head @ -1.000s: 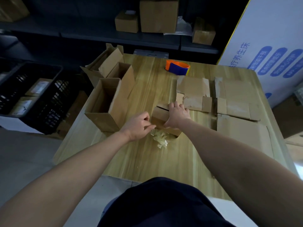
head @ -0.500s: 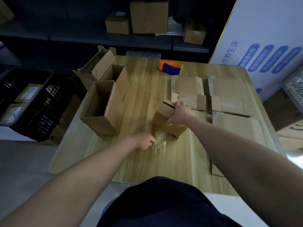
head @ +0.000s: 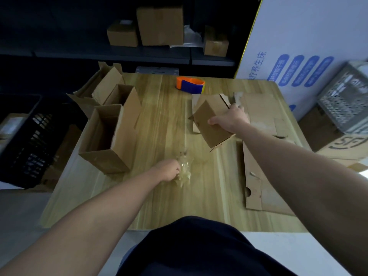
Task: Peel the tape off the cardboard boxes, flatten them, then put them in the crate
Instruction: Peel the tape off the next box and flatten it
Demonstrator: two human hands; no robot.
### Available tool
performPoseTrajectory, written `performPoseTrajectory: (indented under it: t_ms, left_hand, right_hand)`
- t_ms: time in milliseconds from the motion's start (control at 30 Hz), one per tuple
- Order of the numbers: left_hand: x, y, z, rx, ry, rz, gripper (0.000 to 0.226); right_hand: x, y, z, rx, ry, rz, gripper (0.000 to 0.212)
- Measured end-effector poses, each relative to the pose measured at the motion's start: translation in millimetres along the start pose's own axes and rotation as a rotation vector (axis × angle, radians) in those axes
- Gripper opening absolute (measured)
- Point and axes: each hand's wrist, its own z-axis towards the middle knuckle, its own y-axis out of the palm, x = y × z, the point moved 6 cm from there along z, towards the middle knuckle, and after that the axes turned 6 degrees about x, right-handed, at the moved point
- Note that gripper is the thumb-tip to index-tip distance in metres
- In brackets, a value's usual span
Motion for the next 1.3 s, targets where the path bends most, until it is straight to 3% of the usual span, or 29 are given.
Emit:
performPoseTrajectory:
  t_ms: [167, 300, 400, 500, 600, 800, 967, 1067, 1133, 1200, 1233, 1300]
  left_hand:
    - [3.4, -50.8, 0.9, 0.309, -0.017, -0.137, 0.023]
    - [25.3, -109.5, -3.6, 0.569, -0.048, -0.834, 0.036]
    - [51.0, -132.6, 3.1, 0.401, -0.082, -1.369, 0.079]
    - [65.4, -145.4, 10.5, 0.343, -0.15, -1.557, 0.076]
    - [69.0, -144.6, 19.2, 0.42, -0.224, -1.589, 0.05]
    - [75.1, -135.9, 31.4, 0.442, -0.367, -1.643, 0.027]
    - [74.3, -141.4, 40.7, 0.486, -0.386, -1.611, 0.035]
    - [75.7, -144.6, 45.6, 0.519, -0.342, -1.544, 0.052]
    - [74.3, -145.2, 47.5, 0.519, -0.307, -1.518, 0.053]
    - [69.0, -145.0, 47.6, 0.54, -0.243, -1.418, 0.056]
    - [65.4, -145.4, 47.4, 0.569, -0.209, -1.325, 0.057]
    - [61.6, -147.5, 46.6, 0.627, -0.167, -1.088, 0.058]
  right_hand:
    - [-22.8, 8.9, -10.2, 0.082, -0.129, -0.012, 0.098]
    - [-35.9, 6.1, -12.1, 0.193, -0.247, -0.122, 0.095]
    - [-41.2, 8.3, -15.3, 0.22, -0.338, -0.212, 0.097]
    - [-43.5, 8.9, -17.5, 0.218, -0.424, -0.252, 0.095]
    - [-40.3, 4.9, -14.3, 0.179, -0.471, -0.242, 0.097]
    - [-27.9, 0.7, -9.0, -0.022, -0.541, -0.126, 0.089]
    - [-13.4, -6.4, 0.3, -0.107, -0.463, 0.083, 0.083]
    - [-11.3, -9.9, 3.3, -0.075, -0.471, -0.024, 0.079]
    - [-12.3, -13.7, 4.6, -0.014, -0.463, 0.004, 0.058]
    - [-13.8, -16.9, 5.4, 0.015, -0.445, 0.1, 0.02]
    - [-16.3, -19.3, 4.8, 0.035, -0.46, 0.119, 0.014]
    - [-24.0, -22.3, 2.6, 0.067, -0.506, 0.108, 0.023]
